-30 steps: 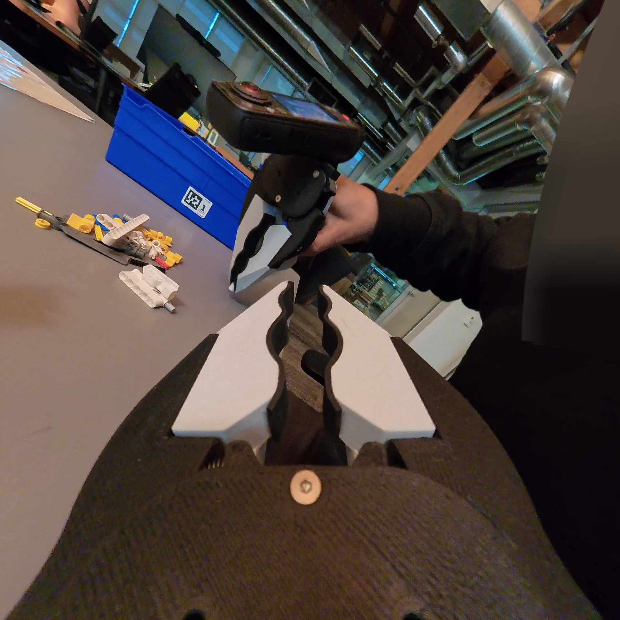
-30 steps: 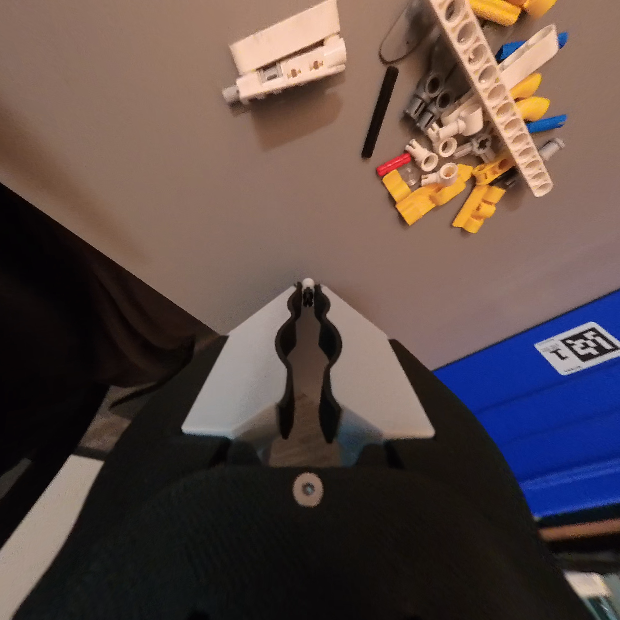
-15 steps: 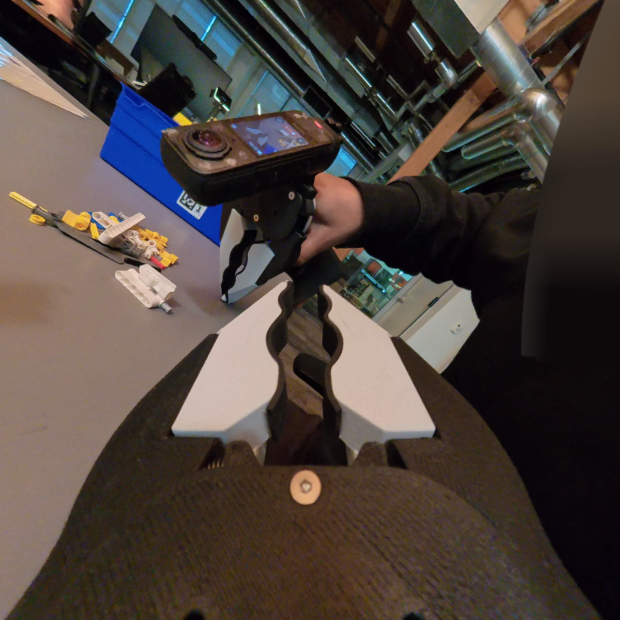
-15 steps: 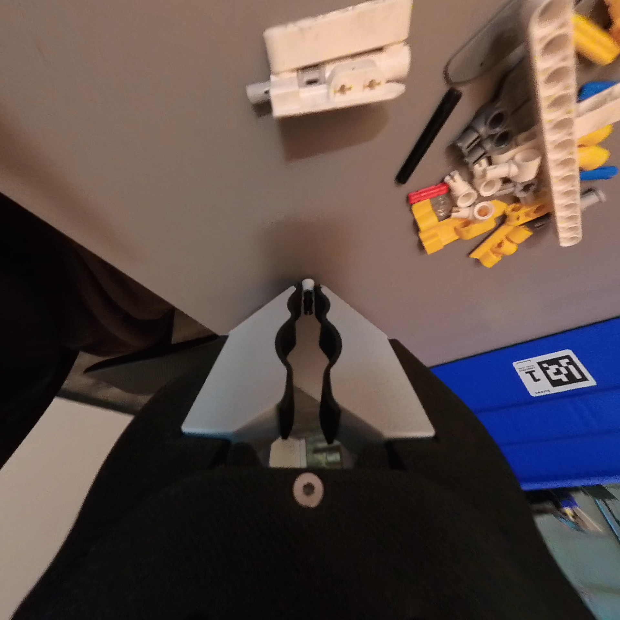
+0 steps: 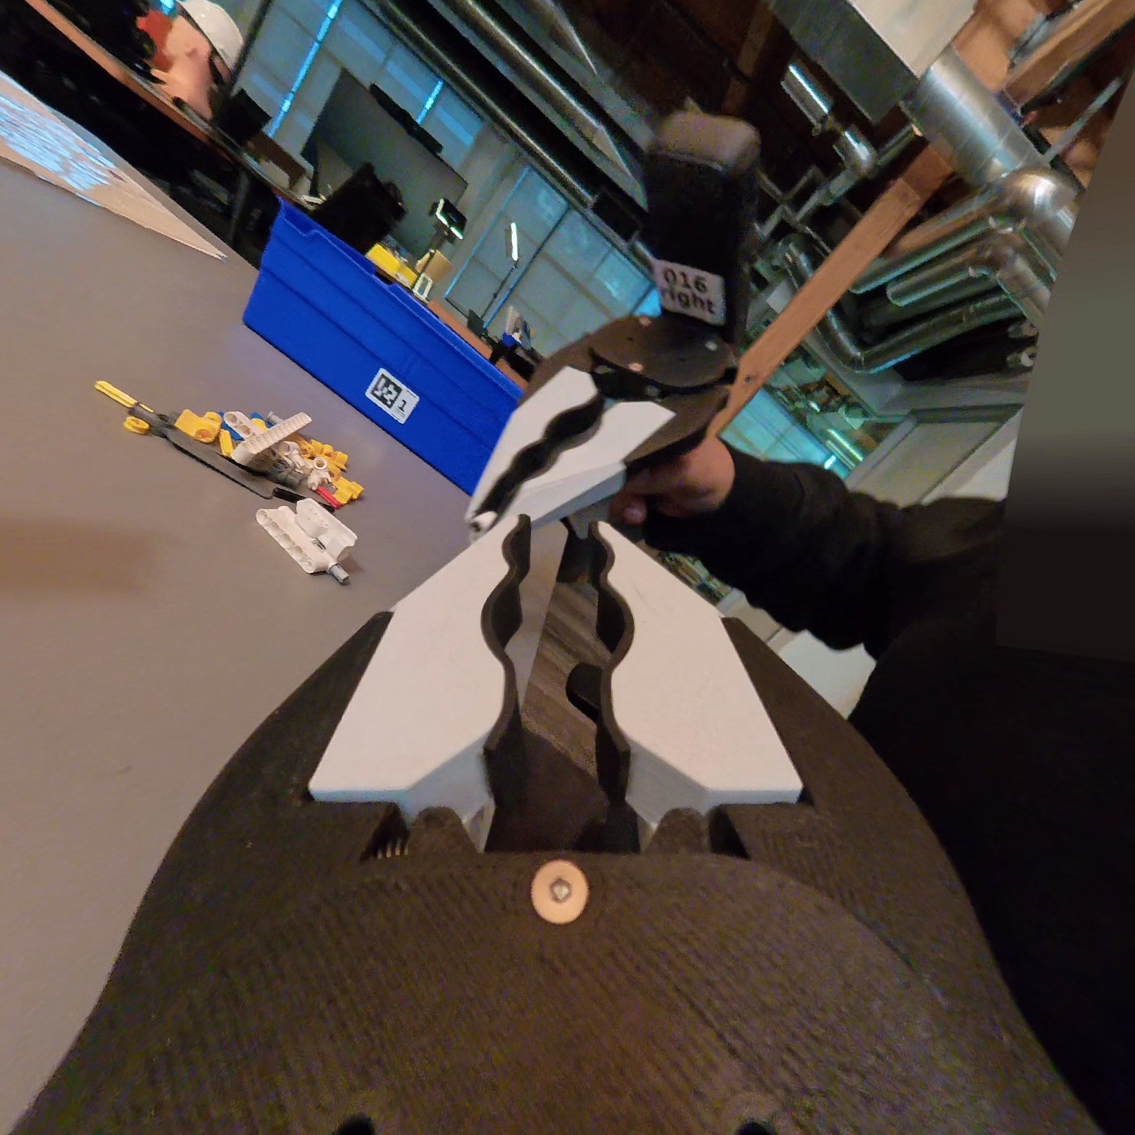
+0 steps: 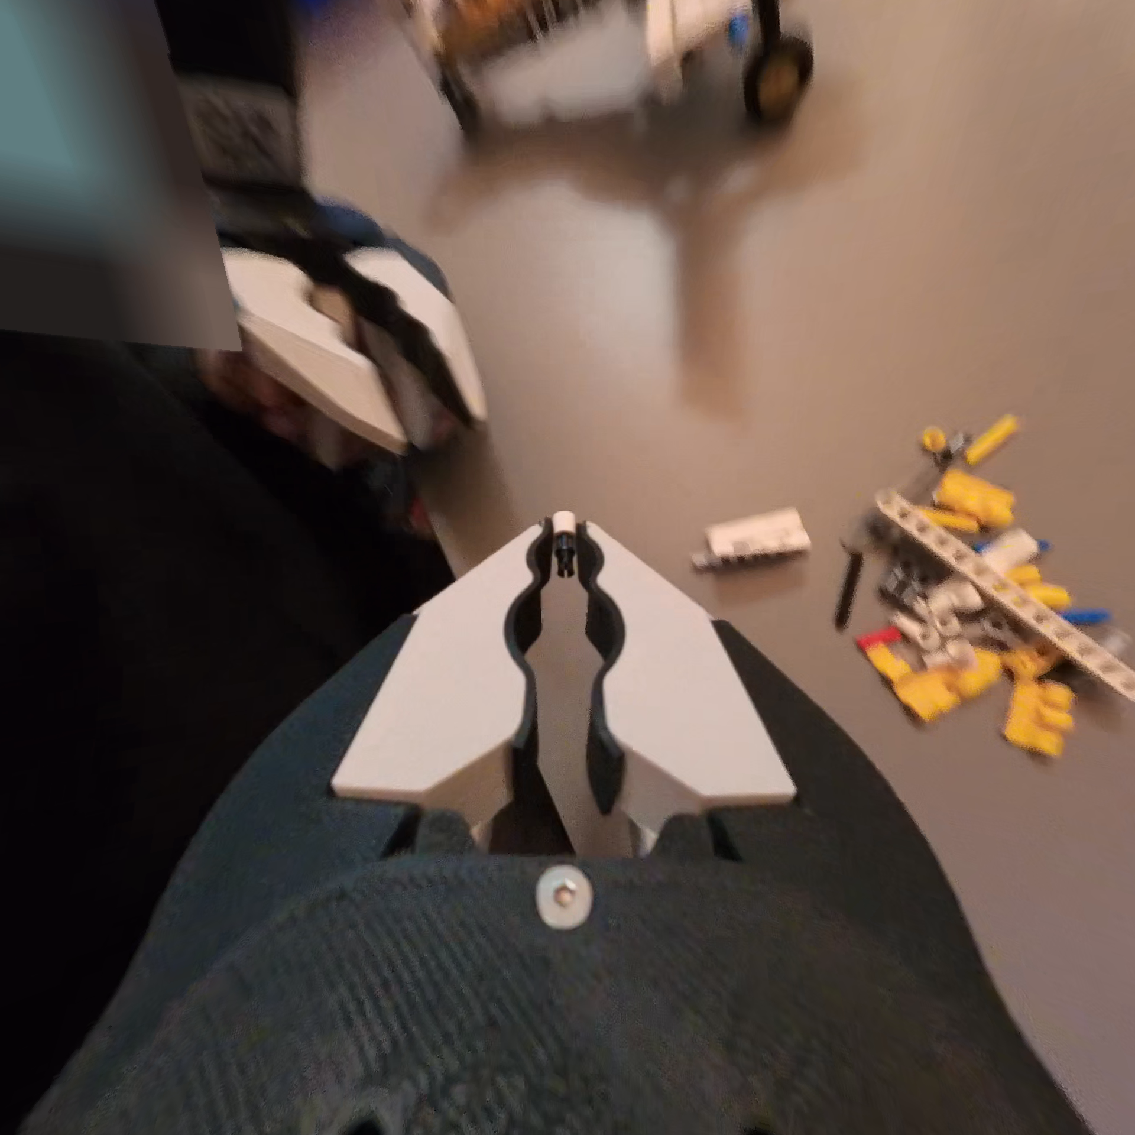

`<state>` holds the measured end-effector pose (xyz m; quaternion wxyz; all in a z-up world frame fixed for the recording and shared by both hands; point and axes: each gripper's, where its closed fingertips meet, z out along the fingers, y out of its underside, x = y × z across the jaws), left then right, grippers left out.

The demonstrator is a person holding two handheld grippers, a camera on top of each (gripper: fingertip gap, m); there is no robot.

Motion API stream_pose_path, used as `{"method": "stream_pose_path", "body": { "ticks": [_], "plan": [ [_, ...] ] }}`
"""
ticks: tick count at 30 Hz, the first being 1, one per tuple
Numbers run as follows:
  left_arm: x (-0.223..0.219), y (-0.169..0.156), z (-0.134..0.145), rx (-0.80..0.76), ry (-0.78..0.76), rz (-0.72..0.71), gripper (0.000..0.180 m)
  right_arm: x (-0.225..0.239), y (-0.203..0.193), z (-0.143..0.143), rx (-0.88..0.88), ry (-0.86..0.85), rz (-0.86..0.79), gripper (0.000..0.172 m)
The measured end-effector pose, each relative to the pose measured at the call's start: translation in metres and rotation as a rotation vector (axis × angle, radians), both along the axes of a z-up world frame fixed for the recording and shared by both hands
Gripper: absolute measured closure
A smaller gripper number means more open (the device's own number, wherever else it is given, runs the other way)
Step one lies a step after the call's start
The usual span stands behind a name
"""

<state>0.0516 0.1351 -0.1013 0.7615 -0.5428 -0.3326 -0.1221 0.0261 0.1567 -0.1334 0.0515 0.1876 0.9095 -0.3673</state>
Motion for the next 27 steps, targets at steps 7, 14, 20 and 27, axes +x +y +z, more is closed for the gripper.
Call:
{"method": "stream_pose_path", "body": {
  "ticks": [7,14,20,27],
  "plan": [
    [-0.013,-0.019,0.009,0.184,-0.127,-0.003,0.146,0.021,-0.028,0.036,-0.395,0.262,0.086,0.167],
    [-0.001,0.008,0.008,0.213,-0.243,-0.219,0.155,0.022,-0.04,0.034,-0.555,0.368,0.142,0.167],
    [-0.01,0.01,0.016,0.333,-0.279,-0.199,0.169,0.015,-0.033,0.039,-0.665,0.354,0.135,0.16],
    [-0.025,0.006,0.01,0.345,-0.344,-0.14,0.17,-0.002,-0.013,0.042,-0.753,0.419,0.034,0.146]
  ]
}}
